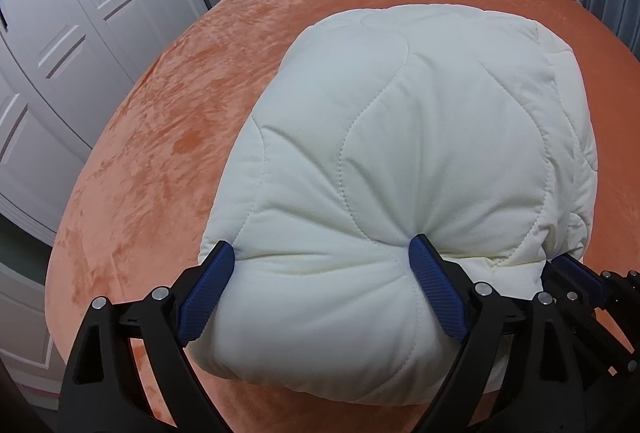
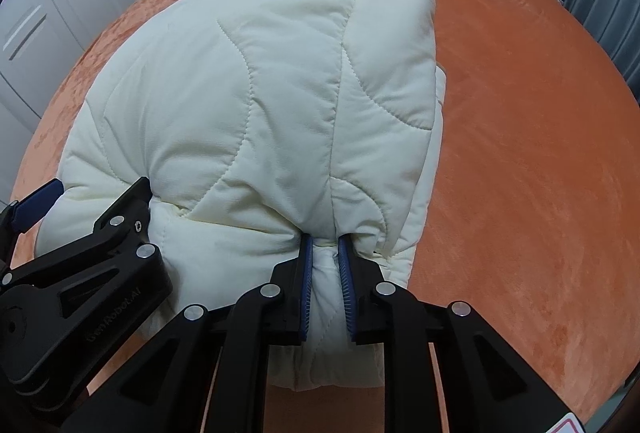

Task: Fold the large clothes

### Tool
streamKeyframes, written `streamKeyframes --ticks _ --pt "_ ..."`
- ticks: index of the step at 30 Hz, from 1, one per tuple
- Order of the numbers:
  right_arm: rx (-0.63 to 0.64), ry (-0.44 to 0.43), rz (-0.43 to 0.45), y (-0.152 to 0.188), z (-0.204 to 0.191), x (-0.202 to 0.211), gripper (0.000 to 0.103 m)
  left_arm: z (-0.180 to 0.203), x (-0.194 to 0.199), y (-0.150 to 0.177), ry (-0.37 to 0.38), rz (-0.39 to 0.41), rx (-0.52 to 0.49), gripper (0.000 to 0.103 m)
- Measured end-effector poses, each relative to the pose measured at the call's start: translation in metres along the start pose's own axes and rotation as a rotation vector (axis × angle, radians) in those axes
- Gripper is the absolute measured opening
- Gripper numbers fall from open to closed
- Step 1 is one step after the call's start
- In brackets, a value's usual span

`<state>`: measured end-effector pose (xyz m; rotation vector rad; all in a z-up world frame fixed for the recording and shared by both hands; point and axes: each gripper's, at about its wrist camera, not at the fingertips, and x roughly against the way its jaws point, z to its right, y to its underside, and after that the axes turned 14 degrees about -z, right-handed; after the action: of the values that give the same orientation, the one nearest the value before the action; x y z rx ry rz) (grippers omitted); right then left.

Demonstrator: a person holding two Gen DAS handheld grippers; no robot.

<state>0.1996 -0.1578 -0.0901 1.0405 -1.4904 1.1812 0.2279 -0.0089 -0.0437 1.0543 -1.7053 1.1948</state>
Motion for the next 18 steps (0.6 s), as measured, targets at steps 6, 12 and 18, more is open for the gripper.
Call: streamKeyframes --ticks 6,12,18 --pt "-0.009 -0.022 -0.003 -0.003 0.003 -0.005 0.017 0.002 -0.007 -0.003 -0.001 0.006 0.012 0.088" --pt "-0.01 -0.026 0.008 -0.008 0.005 -0.009 0.017 0.005 -0.009 -0.004 -0.013 0.015 0.021 0.088" --pt "-0.014 -0.079 -0.005 -0.003 0.017 0.005 0.016 0.003 -0.005 -0.007 0.001 0.001 0.006 0.088"
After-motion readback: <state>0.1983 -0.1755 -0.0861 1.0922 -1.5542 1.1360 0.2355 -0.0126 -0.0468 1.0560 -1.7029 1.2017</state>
